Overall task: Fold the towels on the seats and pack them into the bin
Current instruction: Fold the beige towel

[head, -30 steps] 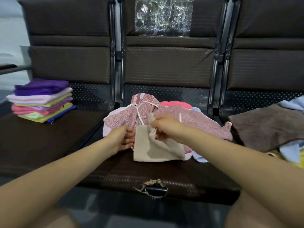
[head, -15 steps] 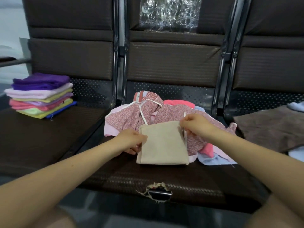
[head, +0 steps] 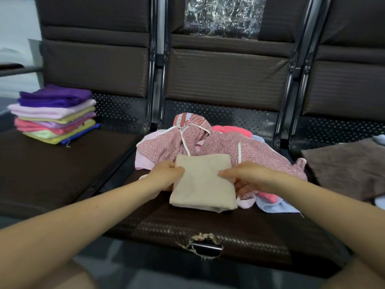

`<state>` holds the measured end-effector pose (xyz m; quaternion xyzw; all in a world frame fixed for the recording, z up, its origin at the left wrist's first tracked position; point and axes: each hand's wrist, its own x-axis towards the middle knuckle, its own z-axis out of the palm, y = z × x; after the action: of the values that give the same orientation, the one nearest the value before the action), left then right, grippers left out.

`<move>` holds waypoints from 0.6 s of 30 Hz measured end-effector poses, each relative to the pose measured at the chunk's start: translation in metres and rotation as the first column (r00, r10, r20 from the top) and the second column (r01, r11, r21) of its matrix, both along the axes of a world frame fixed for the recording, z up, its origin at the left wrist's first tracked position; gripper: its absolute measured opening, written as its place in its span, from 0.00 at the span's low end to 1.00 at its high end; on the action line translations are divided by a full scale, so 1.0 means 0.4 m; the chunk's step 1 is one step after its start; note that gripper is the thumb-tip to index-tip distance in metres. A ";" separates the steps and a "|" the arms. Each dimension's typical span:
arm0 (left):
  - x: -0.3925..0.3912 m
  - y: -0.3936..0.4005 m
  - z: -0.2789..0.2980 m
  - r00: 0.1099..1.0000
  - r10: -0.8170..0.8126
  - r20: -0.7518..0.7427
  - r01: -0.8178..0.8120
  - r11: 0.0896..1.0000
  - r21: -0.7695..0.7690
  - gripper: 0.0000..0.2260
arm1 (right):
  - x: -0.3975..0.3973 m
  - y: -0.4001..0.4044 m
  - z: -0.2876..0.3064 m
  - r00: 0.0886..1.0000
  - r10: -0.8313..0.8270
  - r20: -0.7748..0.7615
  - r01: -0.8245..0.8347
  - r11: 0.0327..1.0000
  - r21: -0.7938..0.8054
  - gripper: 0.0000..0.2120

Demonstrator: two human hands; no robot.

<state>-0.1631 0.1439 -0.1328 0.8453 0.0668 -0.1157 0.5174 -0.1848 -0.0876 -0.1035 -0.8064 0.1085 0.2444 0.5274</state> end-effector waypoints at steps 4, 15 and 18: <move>-0.023 0.005 0.011 0.989 -0.042 -0.140 0.017 0.983 -0.181 0.08 | 0.015 0.044 -0.001 0.997 -0.023 -0.068 0.031 0.994 0.107 0.19; -0.023 0.119 0.086 0.925 -0.163 -0.342 -0.152 0.667 -0.730 0.05 | 0.057 0.161 0.060 0.969 -0.242 -0.043 0.226 0.811 0.539 0.18; -0.017 0.191 0.075 0.943 -0.123 -0.308 -0.129 0.720 -0.682 0.06 | 0.046 0.212 0.022 0.987 -0.139 -0.078 0.159 0.837 0.524 0.22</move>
<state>-0.1698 0.2202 -0.1027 0.5577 0.1061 -0.2718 0.7771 -0.1666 -0.0028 -0.0948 -0.6148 0.1091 0.2378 0.7440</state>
